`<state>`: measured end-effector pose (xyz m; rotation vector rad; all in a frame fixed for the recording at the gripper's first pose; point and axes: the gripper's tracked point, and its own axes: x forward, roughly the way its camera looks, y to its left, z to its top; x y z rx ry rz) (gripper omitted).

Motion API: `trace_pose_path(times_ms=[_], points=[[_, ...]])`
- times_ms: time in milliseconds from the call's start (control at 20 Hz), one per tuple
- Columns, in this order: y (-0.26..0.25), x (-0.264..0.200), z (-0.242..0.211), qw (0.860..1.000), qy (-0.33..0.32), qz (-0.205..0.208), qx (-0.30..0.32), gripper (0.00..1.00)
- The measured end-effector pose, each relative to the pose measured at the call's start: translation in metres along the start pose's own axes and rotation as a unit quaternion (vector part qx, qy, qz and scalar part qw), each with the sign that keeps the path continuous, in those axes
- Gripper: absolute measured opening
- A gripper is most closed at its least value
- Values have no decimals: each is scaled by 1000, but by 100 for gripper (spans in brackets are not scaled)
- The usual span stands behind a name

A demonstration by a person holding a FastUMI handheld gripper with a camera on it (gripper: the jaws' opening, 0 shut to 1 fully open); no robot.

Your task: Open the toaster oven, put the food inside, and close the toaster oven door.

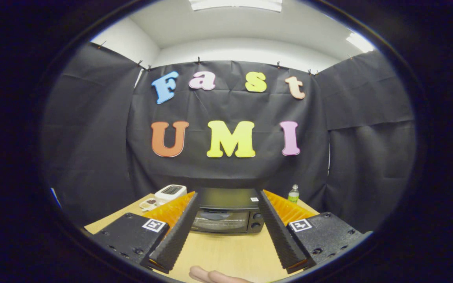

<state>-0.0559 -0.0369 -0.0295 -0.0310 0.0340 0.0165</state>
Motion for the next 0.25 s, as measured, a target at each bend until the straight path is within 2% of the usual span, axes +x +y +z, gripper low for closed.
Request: trace_pose_path(times_ms=[250], points=[[9, 0, -1, 1000, -2, 0, -9, 98]])
